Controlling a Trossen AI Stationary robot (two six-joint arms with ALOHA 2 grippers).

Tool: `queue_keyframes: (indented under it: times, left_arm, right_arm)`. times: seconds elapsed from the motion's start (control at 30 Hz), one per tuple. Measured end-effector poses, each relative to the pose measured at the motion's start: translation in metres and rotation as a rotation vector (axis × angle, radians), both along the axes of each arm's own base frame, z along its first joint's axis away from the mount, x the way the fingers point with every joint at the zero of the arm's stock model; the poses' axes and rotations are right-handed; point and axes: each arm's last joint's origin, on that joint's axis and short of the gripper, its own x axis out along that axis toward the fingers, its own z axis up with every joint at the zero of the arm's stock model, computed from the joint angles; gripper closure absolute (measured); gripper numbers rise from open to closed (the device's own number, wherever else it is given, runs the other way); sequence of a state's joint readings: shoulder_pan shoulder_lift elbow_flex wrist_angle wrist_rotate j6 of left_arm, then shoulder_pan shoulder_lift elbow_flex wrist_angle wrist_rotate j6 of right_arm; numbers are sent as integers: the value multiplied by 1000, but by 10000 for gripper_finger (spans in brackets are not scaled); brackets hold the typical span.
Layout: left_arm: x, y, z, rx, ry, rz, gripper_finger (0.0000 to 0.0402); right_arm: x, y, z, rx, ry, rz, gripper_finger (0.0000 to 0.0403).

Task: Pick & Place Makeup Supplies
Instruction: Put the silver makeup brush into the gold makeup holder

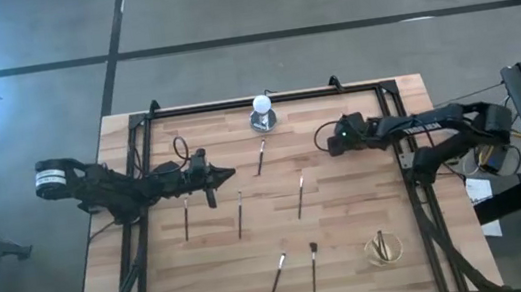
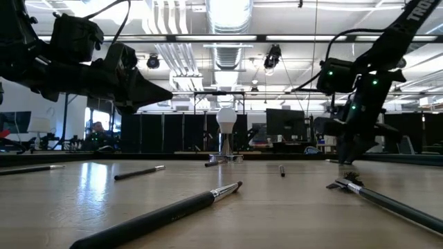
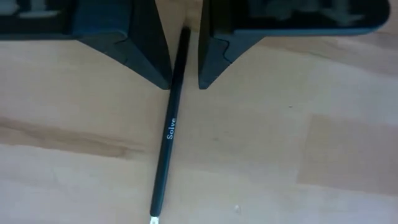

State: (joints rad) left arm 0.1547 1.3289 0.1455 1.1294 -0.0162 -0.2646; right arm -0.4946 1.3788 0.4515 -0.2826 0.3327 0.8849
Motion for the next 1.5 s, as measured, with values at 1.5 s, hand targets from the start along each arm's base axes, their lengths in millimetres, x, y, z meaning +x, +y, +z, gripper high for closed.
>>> queue_keyframes:
  times: [1.5]
  left_arm:
    - [47,-10,72,-195,-296,-188,307]
  right_arm:
    - [105,123,97,-650,-992,766,390]
